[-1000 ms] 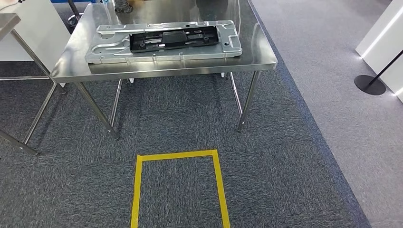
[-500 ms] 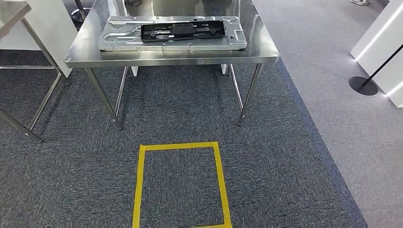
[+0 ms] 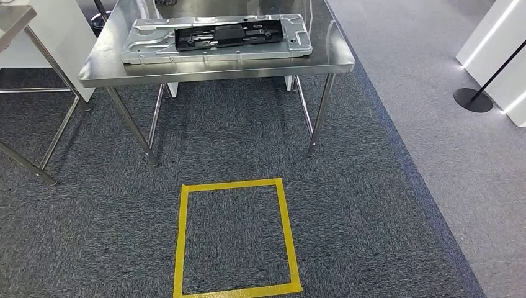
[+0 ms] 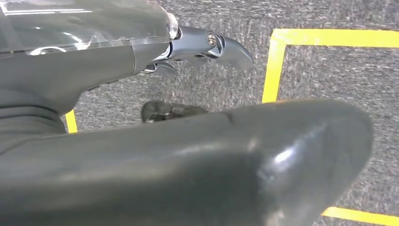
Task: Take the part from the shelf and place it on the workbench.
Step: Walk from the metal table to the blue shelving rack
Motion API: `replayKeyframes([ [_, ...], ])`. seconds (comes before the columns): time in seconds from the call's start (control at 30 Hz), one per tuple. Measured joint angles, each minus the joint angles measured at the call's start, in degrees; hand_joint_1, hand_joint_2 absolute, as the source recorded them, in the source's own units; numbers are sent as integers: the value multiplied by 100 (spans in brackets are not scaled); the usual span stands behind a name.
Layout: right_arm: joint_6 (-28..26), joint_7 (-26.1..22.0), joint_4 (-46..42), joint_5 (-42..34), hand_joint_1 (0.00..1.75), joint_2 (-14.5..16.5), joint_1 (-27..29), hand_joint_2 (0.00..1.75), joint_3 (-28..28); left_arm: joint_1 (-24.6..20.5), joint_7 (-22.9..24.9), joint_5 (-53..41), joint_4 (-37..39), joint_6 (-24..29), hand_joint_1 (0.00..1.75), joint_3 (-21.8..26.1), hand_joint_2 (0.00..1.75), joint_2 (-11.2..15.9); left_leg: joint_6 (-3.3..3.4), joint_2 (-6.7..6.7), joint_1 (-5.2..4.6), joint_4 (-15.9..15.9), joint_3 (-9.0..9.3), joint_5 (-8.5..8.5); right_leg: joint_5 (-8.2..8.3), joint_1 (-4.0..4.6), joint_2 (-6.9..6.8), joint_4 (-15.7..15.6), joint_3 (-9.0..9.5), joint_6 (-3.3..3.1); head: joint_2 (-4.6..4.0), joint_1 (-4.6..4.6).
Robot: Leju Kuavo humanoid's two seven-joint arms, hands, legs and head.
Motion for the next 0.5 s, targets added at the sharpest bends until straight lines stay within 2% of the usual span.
replayKeyframes([
  [0.03,-30,38,0,-3,0,0,2,175,-19,4,8,7,0,10,0,1,0,2,-42,0,26,251,-88,-84,7,-1,1,27,-38,-2,0,0],
  [0.07,-59,80,1,-3,0,1,3,175,-37,7,21,17,0,20,0,1,0,3,-86,0,58,277,-67,-52,11,-8,2,61,-73,-2,0,0],
  [0.1,-88,117,1,-3,0,1,3,131,-52,8,36,32,0,37,0,1,44,5,-138,1,98,52,77,85,7,-22,6,107,-107,10,0,0],
  [0.13,-113,137,2,-3,0,1,3,87,-65,5,54,49,0,56,0,2,87,7,-196,0,146,-350,306,266,-6,-36,12,175,-148,31,0,0],
  [0.17,-131,142,2,-3,0,-3,1,44,-77,-2,74,71,2,75,0,3,131,3,-235,-18,177,-733,513,366,-27,-37,23,256,-197,61,0,-1],
  [0.2,-145,132,1,-3,0,-9,-3,0,-88,-8,93,87,4,100,0,4,175,-1,-207,-39,200,-1023,656,454,-55,-27,35,339,-242,97,0,0],
  [0.23,-155,111,1,-3,0,-15,-6,0,-97,-10,108,100,6,128,0,5,175,-5,-185,-59,207,-1163,715,467,-72,-11,48,399,-280,128,0,1],
  [0.27,-161,87,0,-3,0,-20,-8,0,-105,-9,123,108,8,155,0,7,175,-9,-126,-78,193,-1172,701,440,-73,3,59,425,-305,153,0,1],
  [0.3,-161,61,1,-3,0,-20,-9,44,-111,-6,130,115,9,179,0,9,175,-10,-74,-79,186,-1168,682,477,-65,3,66,428,-314,171,0,2],
  [0.4,-158,14,2,-1,0,-14,-7,175,-128,-8,146,170,9,202,0,15,175,-3,-40,-79,156,-1166,660,499,-15,-22,72,390,-320,224,0,2],
  [0.5,-162,5,2,-22,0,-13,0,175,-114,1,189,252,9,208,0,-21,175,13,-19,-79,138,-1165,653,509,10,-41,73,370,-318,256,0,2],
])
